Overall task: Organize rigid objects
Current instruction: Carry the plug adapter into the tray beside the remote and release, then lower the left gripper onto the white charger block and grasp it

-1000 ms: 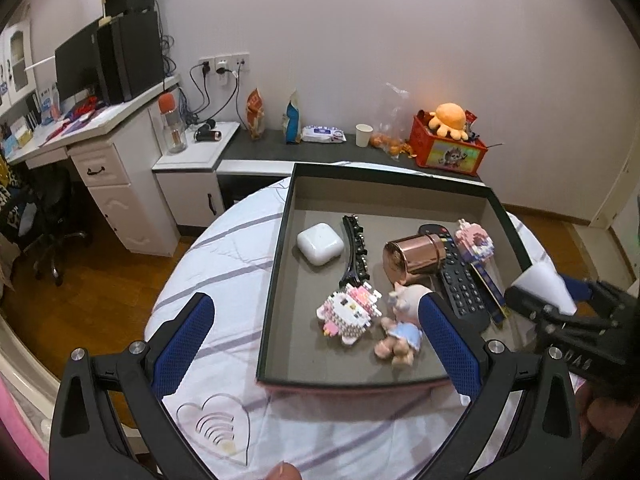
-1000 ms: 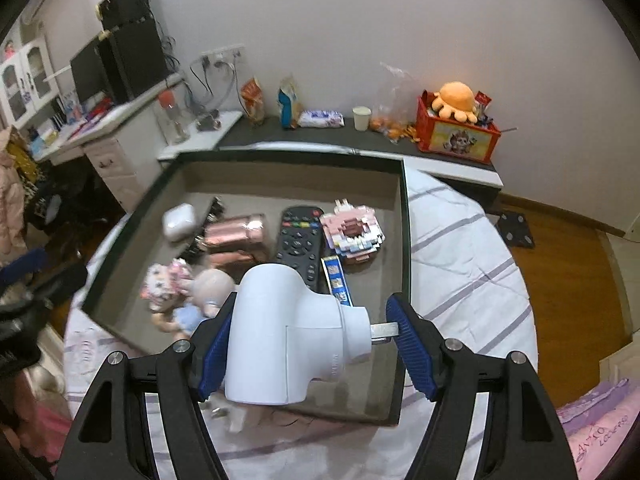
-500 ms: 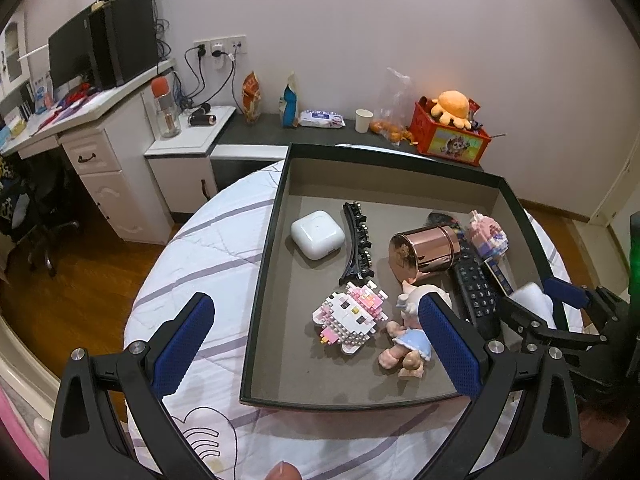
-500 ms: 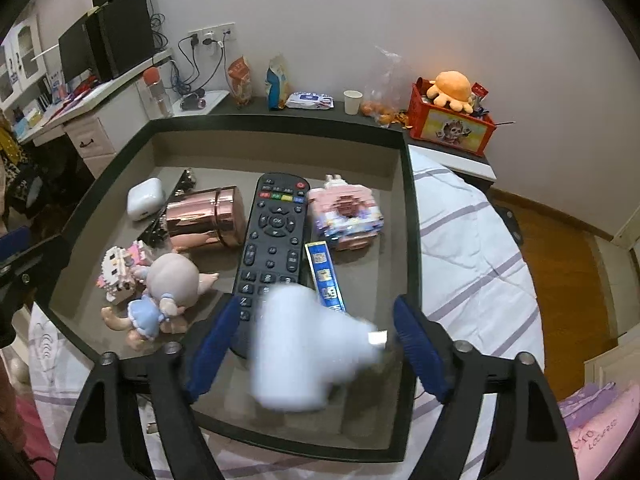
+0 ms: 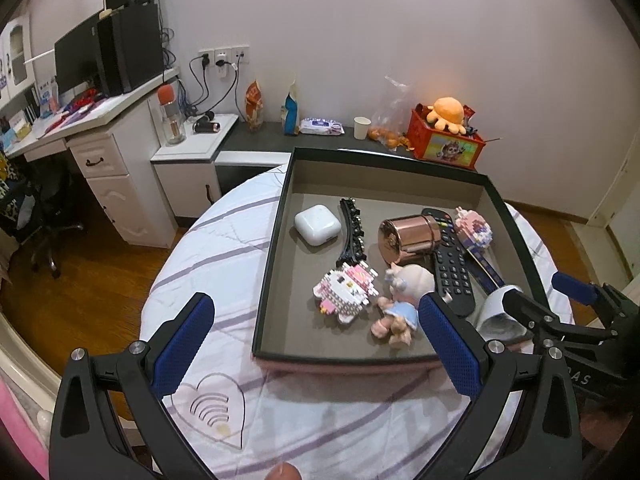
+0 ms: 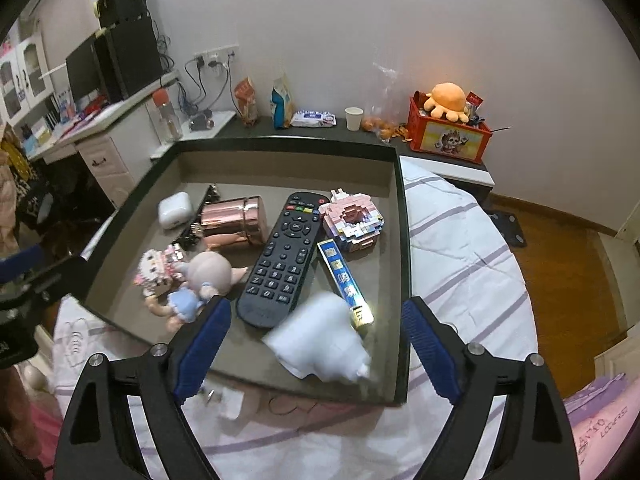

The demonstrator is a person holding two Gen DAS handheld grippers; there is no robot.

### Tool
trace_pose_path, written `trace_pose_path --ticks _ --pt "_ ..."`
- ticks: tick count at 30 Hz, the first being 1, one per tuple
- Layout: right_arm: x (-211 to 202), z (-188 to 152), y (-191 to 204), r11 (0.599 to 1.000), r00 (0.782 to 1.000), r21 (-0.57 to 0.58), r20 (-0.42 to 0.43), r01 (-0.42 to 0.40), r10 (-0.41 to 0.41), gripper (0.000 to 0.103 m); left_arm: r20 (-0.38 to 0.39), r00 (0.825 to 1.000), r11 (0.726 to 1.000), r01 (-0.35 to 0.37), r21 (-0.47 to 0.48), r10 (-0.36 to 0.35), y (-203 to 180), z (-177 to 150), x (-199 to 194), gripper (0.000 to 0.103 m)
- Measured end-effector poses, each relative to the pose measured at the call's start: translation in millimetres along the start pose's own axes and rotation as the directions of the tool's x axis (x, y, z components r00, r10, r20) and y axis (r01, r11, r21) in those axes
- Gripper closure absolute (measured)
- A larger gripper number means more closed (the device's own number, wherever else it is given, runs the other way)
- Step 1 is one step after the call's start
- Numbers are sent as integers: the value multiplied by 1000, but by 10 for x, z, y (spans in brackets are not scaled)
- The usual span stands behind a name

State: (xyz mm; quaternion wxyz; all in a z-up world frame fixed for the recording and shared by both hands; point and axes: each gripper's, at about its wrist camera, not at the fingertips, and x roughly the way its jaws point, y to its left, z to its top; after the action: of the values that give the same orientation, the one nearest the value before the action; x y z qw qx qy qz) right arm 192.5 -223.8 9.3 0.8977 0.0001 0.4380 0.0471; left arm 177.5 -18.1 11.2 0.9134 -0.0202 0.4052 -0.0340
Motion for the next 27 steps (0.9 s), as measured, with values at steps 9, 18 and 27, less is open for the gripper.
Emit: trace_pose_path --ticks 9,18,27 --pt "-344 -247 -30 999 999 28 33 -25 24 14 -2 1000 1000 5 18 -5 -100 -214 -228 0" --pt "-492 -681 -167 996 999 82 4 -35 34 14 -50 999 1000 15 23 -14 -208 -561 -283 0" --pt "-554 -922 -247 993 999 114 -17 -32 34 14 -64 998 999 12 52 -8 -316 -788 -417 0"
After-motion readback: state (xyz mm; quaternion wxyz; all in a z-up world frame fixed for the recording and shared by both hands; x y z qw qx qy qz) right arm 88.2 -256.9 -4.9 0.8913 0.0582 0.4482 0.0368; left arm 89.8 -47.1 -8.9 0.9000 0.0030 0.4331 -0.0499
